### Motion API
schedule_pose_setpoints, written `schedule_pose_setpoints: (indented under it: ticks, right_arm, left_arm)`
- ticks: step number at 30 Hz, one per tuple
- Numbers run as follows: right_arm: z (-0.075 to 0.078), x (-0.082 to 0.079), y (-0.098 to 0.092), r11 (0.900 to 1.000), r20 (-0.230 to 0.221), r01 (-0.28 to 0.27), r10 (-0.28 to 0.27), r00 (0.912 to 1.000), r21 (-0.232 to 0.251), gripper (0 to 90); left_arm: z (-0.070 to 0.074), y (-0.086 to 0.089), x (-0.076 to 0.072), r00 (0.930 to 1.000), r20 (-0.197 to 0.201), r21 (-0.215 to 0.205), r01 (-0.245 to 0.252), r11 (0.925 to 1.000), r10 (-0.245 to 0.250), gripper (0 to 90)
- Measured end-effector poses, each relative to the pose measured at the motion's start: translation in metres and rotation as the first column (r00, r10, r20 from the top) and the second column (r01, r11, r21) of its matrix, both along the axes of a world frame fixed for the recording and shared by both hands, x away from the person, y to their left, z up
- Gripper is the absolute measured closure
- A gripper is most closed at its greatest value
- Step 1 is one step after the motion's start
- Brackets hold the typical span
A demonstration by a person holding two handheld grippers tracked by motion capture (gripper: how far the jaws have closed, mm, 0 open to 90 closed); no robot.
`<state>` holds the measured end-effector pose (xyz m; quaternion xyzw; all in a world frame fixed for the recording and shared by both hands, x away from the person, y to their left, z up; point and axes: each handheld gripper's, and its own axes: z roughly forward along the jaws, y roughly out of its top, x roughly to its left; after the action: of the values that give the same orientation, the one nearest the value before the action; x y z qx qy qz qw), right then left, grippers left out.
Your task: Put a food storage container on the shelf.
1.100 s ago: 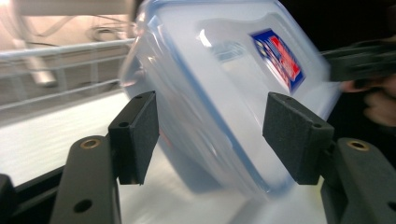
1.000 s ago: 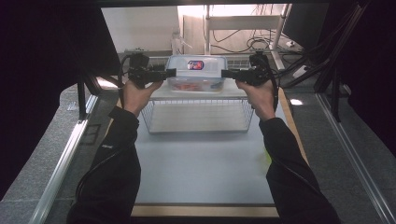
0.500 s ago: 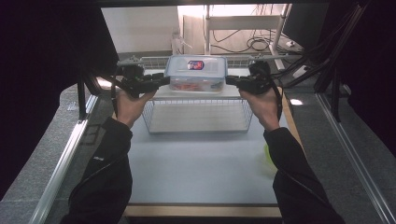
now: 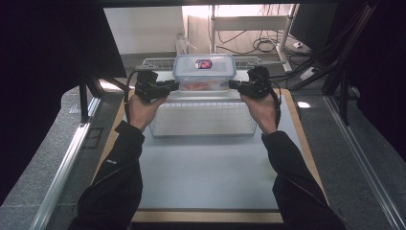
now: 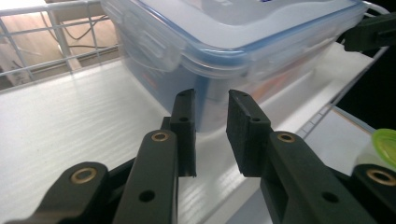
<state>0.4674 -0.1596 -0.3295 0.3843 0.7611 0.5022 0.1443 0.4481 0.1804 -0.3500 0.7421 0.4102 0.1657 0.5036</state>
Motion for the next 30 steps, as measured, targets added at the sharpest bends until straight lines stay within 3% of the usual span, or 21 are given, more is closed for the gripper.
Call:
schedule_pose_setpoints:
  ticks: [6,12,13,16,17,20,24,30]
  right_arm:
    - [-0.002,-0.002,0.002,1.0,-0.002,-0.011,0.011,0.9999,-0.005,87.4]
    - [0.001,-0.012,-0.001,0.999,0.018,-0.034,0.034,0.9993,-0.008,74.0]
    - [0.001,-0.016,-0.002,0.999,0.023,-0.045,0.046,0.9987,-0.013,67.4]
    - [0.0,-0.021,-0.003,0.998,0.029,-0.051,0.052,0.9982,-0.02,60.9]
    - [-0.001,-0.022,-0.004,0.998,0.031,-0.056,0.057,0.9979,-0.02,57.7]
    - [-0.005,-0.031,-0.004,0.996,0.043,-0.071,0.073,0.9964,-0.053,45.2]
    - [-0.008,-0.039,-0.004,0.994,0.058,-0.079,0.083,0.9949,-0.071,37.0]
    - [-0.017,-0.057,-0.006,0.992,0.073,-0.1,0.106,0.9917,-0.078,19.2]
  left_arm:
    - [0.001,-0.002,-0.003,0.9999,0.011,0.002,0.002,1.0,-0.002,71.1]
    - [0.001,0.003,-0.015,0.9991,0.04,-0.008,0.011,0.9999,-0.01,51.8]
    - [0.0,0.005,-0.021,0.9985,0.052,-0.009,0.019,0.9998,-0.018,48.7]
    - [-0.002,0.004,-0.026,0.9982,0.046,-0.011,0.038,0.9992,-0.037,38.6]
    - [-0.003,0.004,-0.029,0.9977,0.052,-0.001,0.044,0.999,-0.044,38.6]
    - [-0.007,0.002,-0.042,0.9947,0.075,0.038,0.067,0.997,-0.07,26.5]
    - [-0.01,0.0,-0.05,0.993,0.08,0.055,0.082,0.9951,-0.086,20.7]
    - [-0.018,-0.006,-0.075,0.9875,0.091,0.078,0.122,0.9895,-0.129,9.6]
